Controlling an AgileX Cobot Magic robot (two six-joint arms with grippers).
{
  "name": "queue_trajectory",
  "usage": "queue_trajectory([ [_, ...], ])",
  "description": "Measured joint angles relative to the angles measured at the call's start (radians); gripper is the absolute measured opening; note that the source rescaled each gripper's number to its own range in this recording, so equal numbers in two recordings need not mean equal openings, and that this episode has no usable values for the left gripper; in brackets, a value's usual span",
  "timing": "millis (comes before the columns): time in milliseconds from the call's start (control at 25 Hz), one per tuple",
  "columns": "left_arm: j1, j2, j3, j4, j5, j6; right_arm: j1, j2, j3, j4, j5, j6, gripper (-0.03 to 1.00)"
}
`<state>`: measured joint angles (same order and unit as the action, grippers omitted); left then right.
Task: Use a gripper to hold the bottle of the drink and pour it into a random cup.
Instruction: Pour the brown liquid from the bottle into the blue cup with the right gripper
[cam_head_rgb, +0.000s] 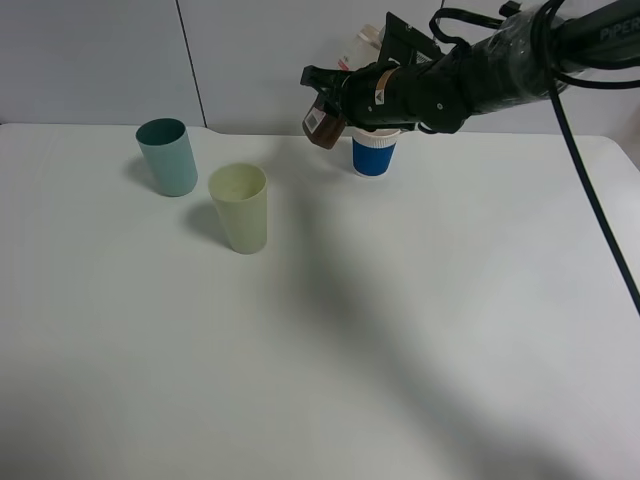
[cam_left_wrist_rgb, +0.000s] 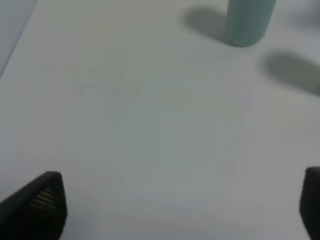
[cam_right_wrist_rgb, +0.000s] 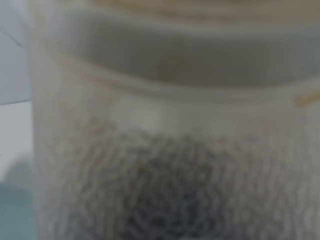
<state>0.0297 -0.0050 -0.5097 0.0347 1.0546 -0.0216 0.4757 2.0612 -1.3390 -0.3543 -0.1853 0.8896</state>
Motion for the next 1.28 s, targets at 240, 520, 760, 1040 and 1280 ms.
queue_trajectory([
  [240,0.0,0.0,0.0,0.0,0.0,0.0,0.009,0.05,-0.024,0.007,-0.084,0.086,0.0],
  [520,0.0,0.0,0.0,0.0,0.0,0.0,0.011,0.081,-0.024,0.007,-0.16,0.172,0.0],
  [760,0.0,0.0,0.0,0.0,0.0,0.0,0.011,0.088,-0.025,0.007,-0.229,0.256,0.0],
  [1040,0.0,0.0,0.0,0.0,0.0,0.0,0.011,0.121,-0.025,-0.037,-0.312,0.382,0.0],
  [1280,0.0,0.0,0.0,0.0,0.0,0.0,0.011,0.121,-0.025,-0.044,-0.38,0.468,0.0],
])
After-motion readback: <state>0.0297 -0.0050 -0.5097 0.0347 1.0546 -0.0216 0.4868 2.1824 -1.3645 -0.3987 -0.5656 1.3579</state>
